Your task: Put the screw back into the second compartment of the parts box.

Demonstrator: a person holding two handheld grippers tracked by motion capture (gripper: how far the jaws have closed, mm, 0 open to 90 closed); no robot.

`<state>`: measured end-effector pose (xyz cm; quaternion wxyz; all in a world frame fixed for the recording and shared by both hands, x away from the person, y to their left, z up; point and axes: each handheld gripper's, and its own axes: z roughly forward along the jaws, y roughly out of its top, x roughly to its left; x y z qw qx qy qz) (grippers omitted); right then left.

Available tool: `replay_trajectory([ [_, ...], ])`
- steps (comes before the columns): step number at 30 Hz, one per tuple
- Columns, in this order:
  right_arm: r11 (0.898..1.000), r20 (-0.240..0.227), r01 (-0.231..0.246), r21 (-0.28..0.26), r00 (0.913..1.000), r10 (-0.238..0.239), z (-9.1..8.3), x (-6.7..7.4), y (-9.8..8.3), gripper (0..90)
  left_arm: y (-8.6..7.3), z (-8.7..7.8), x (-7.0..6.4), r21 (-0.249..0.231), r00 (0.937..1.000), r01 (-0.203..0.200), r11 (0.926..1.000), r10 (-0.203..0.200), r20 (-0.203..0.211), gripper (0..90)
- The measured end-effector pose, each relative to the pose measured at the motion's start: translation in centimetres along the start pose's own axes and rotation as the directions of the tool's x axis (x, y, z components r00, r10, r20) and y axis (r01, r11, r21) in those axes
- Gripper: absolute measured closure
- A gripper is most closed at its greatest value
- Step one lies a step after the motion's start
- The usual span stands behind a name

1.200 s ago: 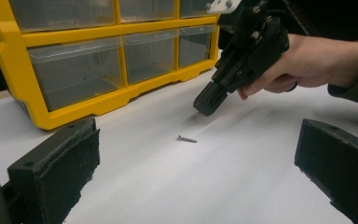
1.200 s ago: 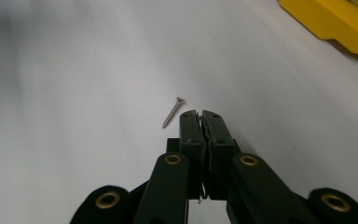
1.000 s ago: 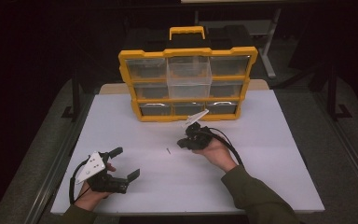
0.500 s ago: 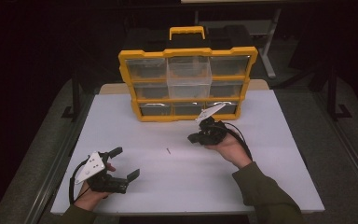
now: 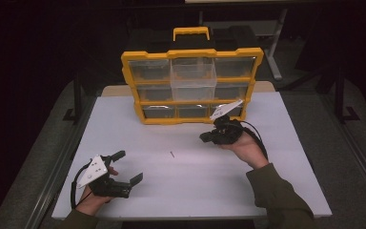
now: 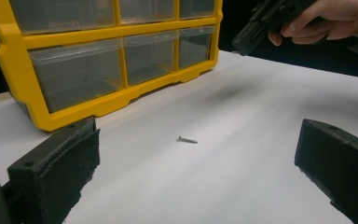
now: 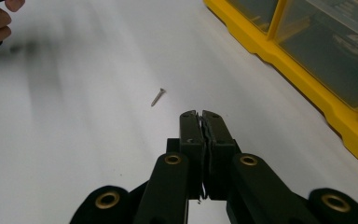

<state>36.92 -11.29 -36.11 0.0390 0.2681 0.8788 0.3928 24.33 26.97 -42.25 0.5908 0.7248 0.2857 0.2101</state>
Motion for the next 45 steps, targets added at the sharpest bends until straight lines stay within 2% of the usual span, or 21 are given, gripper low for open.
replay_trajectory([
  [19,0.999,0.021,-0.001,-0.048,0.9998,0.002,-3.4,-0.8,0.5,87.5,0.1,-0.1,0.1,-0.004,1.0000,-0.004,1.0000,0.004,-0.008,0.0],
  [26,0.998,0.030,0.017,-0.061,0.9994,-0.015,-4.7,-1.1,1.2,87.4,0.1,-0.1,0.1,-0.006,1.0000,-0.004,1.0000,0.004,-0.008,0.0],
  [40,0.996,0.043,0.016,-0.092,0.9990,-0.012,-7.2,-1.5,2.8,87.4,0.1,-0.1,0.1,-0.011,1.0000,0.006,0.9999,-0.006,-0.006,0.0],
  [45,0.995,0.061,0.041,-0.093,0.9975,-0.035,-7.9,-1.5,3.5,87.4,0.1,-0.1,0.1,-0.011,1.0000,0.008,0.9999,-0.008,-0.005,0.0],
])
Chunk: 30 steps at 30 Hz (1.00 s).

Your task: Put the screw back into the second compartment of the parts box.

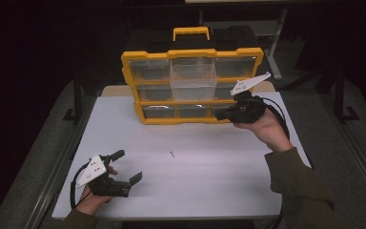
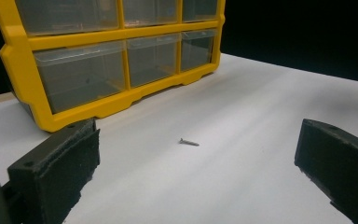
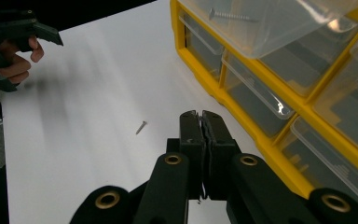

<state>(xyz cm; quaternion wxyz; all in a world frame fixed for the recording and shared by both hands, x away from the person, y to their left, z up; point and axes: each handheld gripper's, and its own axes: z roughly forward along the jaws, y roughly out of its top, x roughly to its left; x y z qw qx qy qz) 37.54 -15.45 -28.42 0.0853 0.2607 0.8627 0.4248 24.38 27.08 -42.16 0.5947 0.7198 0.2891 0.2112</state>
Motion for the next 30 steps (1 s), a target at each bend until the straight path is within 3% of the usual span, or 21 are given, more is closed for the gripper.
replay_trajectory([
  [24,0.998,0.032,0.036,-0.054,0.9989,-0.034,-3.3,0.0,2.8,87.4,0.0,0.0,0.0,0.001,1.0000,0.003,1.0000,-0.003,0.000,0.0],
  [27,0.998,0.037,0.034,-0.060,0.9988,-0.031,-3.7,0.0,3.2,87.4,0.0,0.0,0.2,0.002,0.9998,-0.018,0.9998,0.018,0.002,0.0],
  [30,0.997,0.039,0.041,-0.069,0.9985,-0.038,-4.1,-0.1,3.6,87.4,0.0,0.0,0.1,0.002,1.0000,-0.003,1.0000,0.003,0.000,0.0],
])
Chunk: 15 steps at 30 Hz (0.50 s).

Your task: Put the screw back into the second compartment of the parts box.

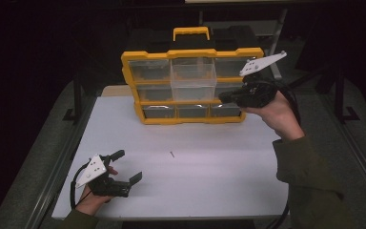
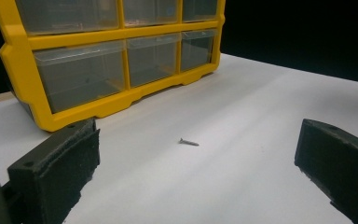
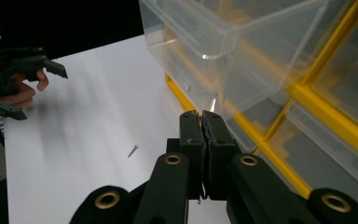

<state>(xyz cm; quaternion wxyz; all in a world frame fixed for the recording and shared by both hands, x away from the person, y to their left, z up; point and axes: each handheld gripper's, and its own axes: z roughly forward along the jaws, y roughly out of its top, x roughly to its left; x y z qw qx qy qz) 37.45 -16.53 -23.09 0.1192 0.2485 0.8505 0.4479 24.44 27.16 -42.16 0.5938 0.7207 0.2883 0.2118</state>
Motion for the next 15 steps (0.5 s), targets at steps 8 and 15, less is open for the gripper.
replay_trajectory([
  [8,1.000,0.018,0.009,-0.015,0.9998,-0.009,-1.2,-0.2,1.3,87.4,0.0,0.1,0.0,-0.004,1.0000,0.002,1.0000,-0.002,0.002,0.0],
  [15,0.999,0.029,0.028,-0.035,0.9992,-0.027,-1.9,-0.3,2.4,87.4,0.0,0.1,-0.1,-0.004,1.0000,0.005,1.0000,-0.005,0.003,0.0],
])
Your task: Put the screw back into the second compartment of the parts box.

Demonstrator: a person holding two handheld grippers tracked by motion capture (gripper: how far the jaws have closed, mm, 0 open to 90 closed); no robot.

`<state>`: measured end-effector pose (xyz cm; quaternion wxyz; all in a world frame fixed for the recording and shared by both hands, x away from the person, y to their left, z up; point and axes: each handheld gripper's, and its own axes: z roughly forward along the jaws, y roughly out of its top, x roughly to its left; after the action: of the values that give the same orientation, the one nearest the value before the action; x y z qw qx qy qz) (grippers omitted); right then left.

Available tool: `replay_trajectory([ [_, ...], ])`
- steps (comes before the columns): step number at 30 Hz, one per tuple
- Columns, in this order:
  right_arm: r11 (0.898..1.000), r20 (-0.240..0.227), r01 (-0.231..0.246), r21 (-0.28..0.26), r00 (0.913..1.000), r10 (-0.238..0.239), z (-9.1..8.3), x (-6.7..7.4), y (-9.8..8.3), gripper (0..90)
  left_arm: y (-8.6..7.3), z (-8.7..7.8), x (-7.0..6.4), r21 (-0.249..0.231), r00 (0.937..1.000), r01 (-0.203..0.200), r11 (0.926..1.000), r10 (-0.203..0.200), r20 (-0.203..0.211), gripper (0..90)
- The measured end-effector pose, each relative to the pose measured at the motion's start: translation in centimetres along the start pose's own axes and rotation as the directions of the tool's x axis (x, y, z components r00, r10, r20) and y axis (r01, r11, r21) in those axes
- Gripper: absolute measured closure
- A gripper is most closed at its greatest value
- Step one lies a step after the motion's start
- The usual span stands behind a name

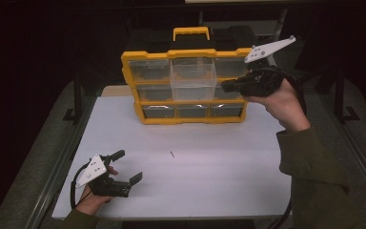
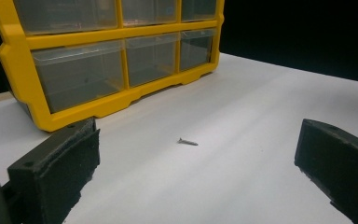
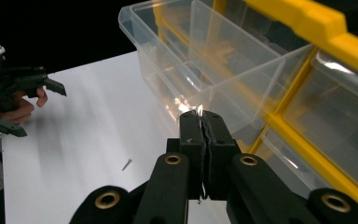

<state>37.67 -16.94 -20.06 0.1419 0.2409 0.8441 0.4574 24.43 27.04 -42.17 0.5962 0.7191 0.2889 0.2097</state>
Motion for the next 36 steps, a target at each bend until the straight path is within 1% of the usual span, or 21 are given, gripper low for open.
replay_trajectory([
  [4,1.000,0.006,-0.002,-0.008,1.0000,0.002,-0.4,-0.1,0.6,87.4,0.0,-0.1,0.0,0.006,1.0000,-0.001,1.0000,0.001,0.000,0.0],
  [9,1.000,0.011,0.004,-0.027,0.9999,-0.004,-0.7,-0.2,1.4,87.4,0.0,0.0,0.0,0.002,1.0000,0.000,1.0000,0.000,0.001,0.0],
  [17,0.999,0.016,0.013,-0.050,0.9998,-0.012,-0.5,-0.1,3.0,87.4,0.0,0.0,0.0,0.004,1.0000,0.000,1.0000,0.000,0.001,0.0],
  [20,0.999,0.014,0.022,-0.049,0.9997,-0.022,0.0,-0.1,3.6,87.4,0.0,0.0,0.0,0.005,1.0000,0.000,1.0000,-0.001,0.001,0.0],
  [24,0.999,0.005,0.020,-0.046,0.9998,-0.020,0.9,0.1,4.3,87.4,0.0,0.0,0.0,0.004,1.0000,0.001,1.0000,-0.001,0.001,0.0],
  [25,0.998,0.005,0.027,-0.049,0.9996,-0.026,1.2,0.1,4.4,87.4,0.0,0.0,0.0,0.005,1.0000,0.000,1.0000,0.000,0.001,0.0],
  [28,0.998,0.000,0.025,-0.053,0.9997,-0.025,1.9,0.1,4.9,87.4,0.0,-0.1,0.0,0.007,1.0000,0.002,1.0000,-0.002,0.001,0.0],
  [29,0.999,-0.001,0.016,-0.050,0.9999,-0.017,2.1,0.2,5.1,87.4,0.0,-0.1,0.0,0.006,1.0000,0.001,1.0000,-0.001,0.001,0.0],
  [30,0.998,-0.002,0.023,-0.050,0.9997,-0.024,2.4,0.2,5.2,87.4,0.0,-0.1,0.0,0.004,1.0000,0.003,1.0000,-0.003,0.001,0.0],
  [36,0.999,-0.004,0.021,-0.040,0.9998,-0.021,3.9,0.0,5.9,87.2,0.0,-0.1,0.0,0.001,1.0000,0.004,1.0000,-0.004,0.001,0.0],
])
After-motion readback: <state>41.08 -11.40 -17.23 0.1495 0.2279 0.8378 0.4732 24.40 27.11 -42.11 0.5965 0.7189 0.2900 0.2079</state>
